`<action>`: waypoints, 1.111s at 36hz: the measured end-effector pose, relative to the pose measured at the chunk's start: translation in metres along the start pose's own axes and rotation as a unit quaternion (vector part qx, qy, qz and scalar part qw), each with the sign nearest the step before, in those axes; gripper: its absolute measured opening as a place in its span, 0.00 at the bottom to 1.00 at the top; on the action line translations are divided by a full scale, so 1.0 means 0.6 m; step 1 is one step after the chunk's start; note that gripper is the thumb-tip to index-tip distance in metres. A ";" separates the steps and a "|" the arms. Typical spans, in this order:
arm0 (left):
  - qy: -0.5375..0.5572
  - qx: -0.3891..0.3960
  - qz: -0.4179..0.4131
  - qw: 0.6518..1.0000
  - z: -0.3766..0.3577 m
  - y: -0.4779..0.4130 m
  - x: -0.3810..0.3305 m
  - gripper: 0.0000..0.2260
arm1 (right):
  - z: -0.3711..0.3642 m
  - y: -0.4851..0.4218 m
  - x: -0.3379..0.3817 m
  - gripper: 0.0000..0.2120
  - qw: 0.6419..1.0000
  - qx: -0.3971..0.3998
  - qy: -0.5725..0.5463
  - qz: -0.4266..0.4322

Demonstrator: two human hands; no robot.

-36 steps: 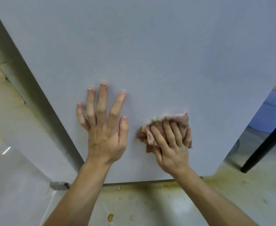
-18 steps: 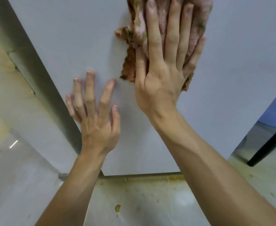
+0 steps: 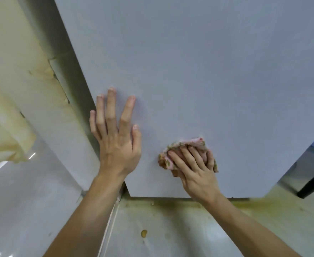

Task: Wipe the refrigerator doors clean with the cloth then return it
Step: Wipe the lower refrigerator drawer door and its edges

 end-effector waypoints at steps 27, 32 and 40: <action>0.005 0.041 -0.042 0.998 0.016 -0.015 0.035 0.40 | 0.003 -0.083 0.074 0.30 1.000 -0.013 -0.008 0.027; -0.029 0.029 -0.021 0.999 0.035 -0.024 0.066 0.39 | 0.062 -0.187 0.063 0.35 0.994 -0.084 -0.049 -0.049; -0.035 0.022 0.046 0.998 0.082 -0.067 0.175 0.45 | 0.194 -0.443 0.051 0.20 0.935 -0.297 -0.021 -0.192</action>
Point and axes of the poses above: each hand's wrist, its own y-axis away from the middle knuckle, its own z-axis out of the back of the hand, x = y × z, the point moved 8 cm from there along -y, towards the middle knuckle, and after that the axes turned 5 degrees about z, right-handed, at the moved point
